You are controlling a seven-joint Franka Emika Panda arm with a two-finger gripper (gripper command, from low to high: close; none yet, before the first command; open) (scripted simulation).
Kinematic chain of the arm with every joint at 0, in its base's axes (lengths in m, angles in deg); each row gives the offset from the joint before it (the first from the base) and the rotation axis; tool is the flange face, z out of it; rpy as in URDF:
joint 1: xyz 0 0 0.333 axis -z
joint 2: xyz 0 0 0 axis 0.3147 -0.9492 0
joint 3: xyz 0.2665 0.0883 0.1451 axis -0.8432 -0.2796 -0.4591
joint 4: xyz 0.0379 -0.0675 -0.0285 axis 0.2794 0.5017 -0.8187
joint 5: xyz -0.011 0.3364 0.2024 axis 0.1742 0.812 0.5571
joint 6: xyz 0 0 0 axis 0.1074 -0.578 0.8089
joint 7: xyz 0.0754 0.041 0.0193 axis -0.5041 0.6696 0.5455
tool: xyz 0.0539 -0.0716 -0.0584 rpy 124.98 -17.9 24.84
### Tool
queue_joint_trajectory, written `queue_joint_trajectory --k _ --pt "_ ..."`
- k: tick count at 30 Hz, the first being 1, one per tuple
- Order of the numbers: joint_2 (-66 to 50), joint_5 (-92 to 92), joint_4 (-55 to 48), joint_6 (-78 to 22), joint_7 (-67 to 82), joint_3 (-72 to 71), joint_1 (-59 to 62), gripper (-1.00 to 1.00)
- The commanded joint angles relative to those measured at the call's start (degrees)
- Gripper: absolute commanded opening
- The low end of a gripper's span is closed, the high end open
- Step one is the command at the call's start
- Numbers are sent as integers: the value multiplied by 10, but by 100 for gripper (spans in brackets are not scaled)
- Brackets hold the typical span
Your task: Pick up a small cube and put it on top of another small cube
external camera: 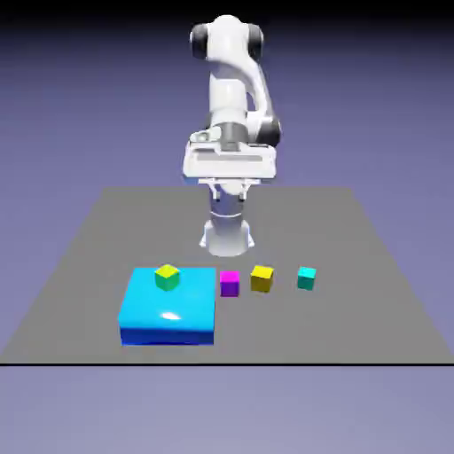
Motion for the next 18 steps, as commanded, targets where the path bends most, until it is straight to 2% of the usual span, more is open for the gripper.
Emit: queue_joint_trajectory --k 1,15,18 --pt "-15 -9 4 -18 13 -21 1 0" --pt "-224 -132 64 -264 201 -311 21 0" --pt "-247 -163 65 -268 191 -313 19 0"
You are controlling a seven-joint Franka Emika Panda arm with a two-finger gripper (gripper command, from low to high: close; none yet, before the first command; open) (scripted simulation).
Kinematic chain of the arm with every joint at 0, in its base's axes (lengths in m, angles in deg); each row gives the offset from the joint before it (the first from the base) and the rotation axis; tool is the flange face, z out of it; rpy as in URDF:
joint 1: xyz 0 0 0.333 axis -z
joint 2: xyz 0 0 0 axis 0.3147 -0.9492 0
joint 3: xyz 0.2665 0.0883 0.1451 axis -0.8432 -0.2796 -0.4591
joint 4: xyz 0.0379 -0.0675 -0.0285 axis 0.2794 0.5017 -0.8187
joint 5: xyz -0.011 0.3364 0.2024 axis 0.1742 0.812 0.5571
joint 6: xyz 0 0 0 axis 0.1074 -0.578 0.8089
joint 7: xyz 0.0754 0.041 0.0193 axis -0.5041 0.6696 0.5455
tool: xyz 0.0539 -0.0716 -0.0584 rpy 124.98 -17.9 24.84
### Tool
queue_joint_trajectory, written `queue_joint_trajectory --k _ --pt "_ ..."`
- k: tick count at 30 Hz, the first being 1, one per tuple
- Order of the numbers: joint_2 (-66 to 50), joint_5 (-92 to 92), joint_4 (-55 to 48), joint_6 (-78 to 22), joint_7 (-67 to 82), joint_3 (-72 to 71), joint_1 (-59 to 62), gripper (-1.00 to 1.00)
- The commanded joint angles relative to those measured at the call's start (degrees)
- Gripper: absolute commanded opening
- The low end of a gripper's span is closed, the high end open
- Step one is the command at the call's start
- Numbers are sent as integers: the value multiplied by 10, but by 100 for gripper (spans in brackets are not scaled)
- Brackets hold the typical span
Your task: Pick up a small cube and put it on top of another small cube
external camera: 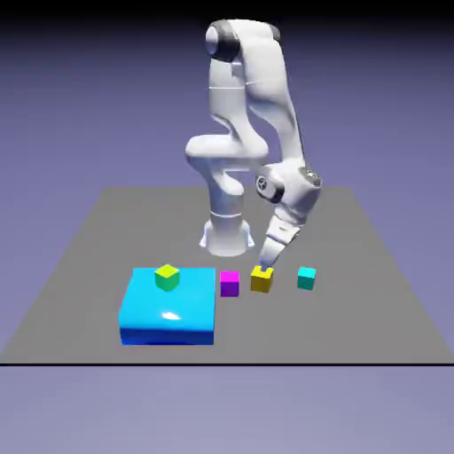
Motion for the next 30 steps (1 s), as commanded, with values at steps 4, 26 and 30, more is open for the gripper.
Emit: queue_joint_trajectory --k 4,26,30 --pt "-56 -100 -9 27 -70 44 -9 0" --pt "-17 -29 -3 8 -21 13 -3 -100" --pt "14 25 2 -7 18 -11 2 -100"
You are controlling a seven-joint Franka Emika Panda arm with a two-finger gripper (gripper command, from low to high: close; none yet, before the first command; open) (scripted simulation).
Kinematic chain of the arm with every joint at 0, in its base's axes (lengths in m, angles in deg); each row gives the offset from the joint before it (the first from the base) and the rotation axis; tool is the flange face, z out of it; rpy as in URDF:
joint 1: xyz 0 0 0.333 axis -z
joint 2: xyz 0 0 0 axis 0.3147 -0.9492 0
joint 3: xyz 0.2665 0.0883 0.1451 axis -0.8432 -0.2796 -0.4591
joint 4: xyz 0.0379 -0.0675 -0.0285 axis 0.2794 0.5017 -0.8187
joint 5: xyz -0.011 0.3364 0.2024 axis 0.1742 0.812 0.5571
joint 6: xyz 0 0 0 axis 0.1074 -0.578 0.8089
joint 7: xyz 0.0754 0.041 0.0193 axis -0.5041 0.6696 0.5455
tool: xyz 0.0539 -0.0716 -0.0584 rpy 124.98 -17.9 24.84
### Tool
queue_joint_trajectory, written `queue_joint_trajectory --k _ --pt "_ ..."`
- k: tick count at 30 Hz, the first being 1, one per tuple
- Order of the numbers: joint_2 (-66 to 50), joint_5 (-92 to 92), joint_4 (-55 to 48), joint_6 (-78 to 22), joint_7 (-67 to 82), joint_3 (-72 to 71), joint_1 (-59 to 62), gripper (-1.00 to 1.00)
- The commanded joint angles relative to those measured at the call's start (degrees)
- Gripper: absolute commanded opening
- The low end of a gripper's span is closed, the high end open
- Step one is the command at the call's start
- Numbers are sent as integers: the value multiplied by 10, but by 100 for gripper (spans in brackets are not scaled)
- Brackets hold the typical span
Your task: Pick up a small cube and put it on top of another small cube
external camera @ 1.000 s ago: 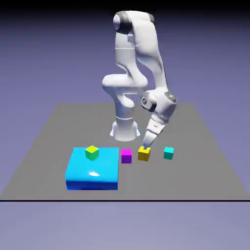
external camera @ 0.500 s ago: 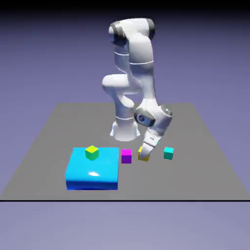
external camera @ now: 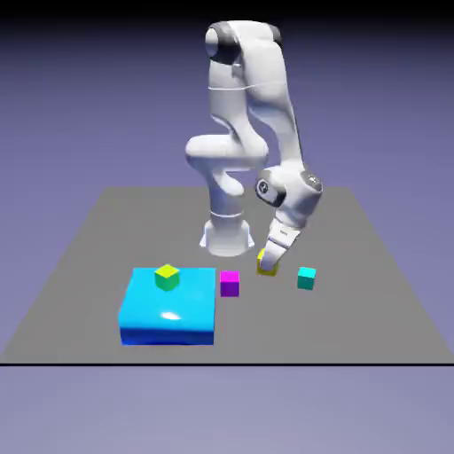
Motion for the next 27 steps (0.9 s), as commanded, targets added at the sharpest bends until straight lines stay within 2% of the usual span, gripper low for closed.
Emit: queue_joint_trajectory --k 1,10,12,24,25,27 --pt "18 -8 7 -4 24 21 -5 -100" --pt "177 -70 70 -39 248 208 -50 -100" --pt "186 -73 74 -41 261 218 -52 -100" --pt "-4 -353 54 94 67 277 5 -100" --pt "-4 -353 54 94 67 277 5 100" --pt "13 -328 56 82 84 272 0 100"
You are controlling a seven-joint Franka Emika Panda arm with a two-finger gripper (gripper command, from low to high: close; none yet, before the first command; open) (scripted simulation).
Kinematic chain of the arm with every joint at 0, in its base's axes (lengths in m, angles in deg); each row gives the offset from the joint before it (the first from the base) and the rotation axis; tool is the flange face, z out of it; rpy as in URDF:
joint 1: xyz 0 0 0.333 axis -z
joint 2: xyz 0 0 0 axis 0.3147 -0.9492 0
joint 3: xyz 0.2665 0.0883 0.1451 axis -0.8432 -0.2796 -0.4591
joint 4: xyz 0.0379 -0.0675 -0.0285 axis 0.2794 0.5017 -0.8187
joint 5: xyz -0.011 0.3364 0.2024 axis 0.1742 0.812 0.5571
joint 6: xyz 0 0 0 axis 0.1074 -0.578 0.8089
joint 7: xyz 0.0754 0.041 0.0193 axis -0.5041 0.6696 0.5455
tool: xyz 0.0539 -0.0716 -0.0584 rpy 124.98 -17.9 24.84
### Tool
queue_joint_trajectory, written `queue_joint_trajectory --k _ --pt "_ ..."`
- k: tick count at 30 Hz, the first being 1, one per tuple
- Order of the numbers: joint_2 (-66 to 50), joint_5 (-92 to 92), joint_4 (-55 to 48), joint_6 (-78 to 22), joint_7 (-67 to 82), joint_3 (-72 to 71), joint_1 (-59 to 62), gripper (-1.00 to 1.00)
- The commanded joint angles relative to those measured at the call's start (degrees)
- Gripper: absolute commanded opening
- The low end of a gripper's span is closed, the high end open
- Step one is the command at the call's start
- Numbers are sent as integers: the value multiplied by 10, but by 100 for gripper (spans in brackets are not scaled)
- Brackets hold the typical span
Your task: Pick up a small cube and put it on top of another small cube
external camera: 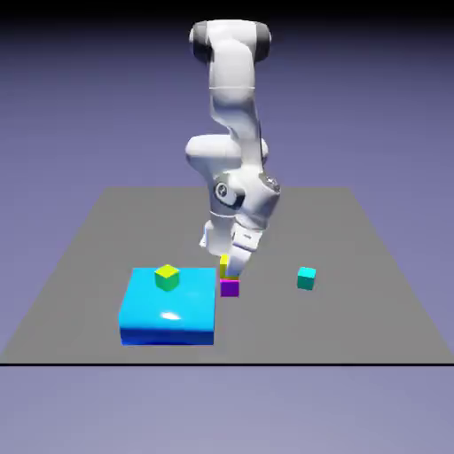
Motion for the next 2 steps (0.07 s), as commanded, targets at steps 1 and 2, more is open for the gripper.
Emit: queue_joint_trajectory --k 1,2 --pt "17 25 2 -12 17 -5 -5 100" --pt "34 50 4 -24 35 -10 -10 100"
